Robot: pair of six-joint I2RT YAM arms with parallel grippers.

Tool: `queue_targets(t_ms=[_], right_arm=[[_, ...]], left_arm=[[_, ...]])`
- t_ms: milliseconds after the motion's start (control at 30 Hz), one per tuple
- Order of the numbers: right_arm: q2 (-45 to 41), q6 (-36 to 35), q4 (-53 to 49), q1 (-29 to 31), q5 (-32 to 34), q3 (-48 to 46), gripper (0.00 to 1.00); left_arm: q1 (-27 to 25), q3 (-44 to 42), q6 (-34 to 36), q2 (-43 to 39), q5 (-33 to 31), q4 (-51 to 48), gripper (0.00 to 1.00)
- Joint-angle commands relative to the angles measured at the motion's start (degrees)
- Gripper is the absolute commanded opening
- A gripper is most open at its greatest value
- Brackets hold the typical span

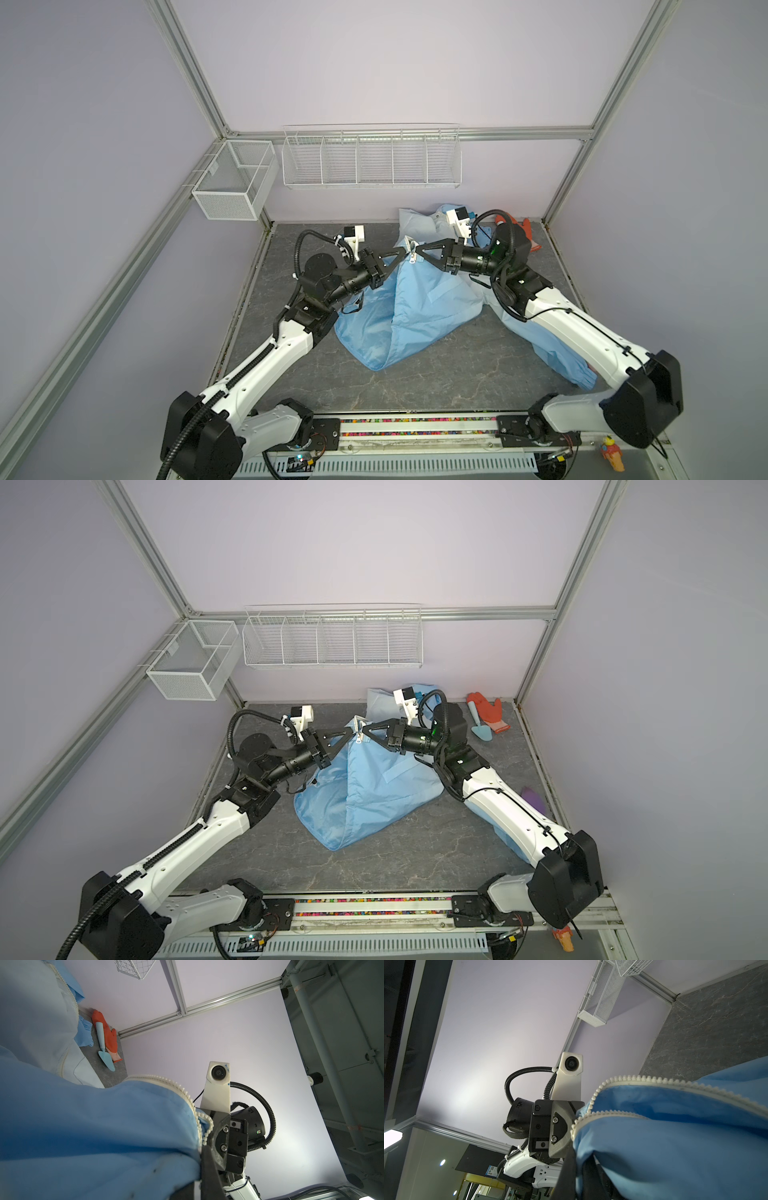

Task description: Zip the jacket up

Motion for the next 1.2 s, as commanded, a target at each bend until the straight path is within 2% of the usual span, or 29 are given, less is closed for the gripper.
queue_targets(t_ms=[0, 567, 800, 967, 1167], right_arm=[[0.49, 1.61, 4.15, 0.25, 0.55, 2.03, 0.06], [0.79, 3.64, 3.67, -0.81, 1.37, 2.34, 0.06], [-0.46, 3.34, 3.25, -0.86, 0.95, 1.07, 0.06], [-0.82, 3.3, 3.07, -0.87, 0.66, 0.85, 0.06], [-1.09, 3.14, 3.41, -0.62, 0.09, 0.84, 0.06]], left_arm=[[0.19, 1.18, 0.7, -0.66, 1.29, 1.21, 0.0], [0.19, 0.85, 1.44, -1.96, 2.09, -0.8, 0.0], [0.28, 1.95, 2.8, -2.29, -1.18, -1.66, 0.0], [0.25, 2.43, 2.45, -1.6, -0.11, -1.1, 0.0], [0.23, 1.83, 3.07, -2.51, -1.66, -1.89, 0.0]])
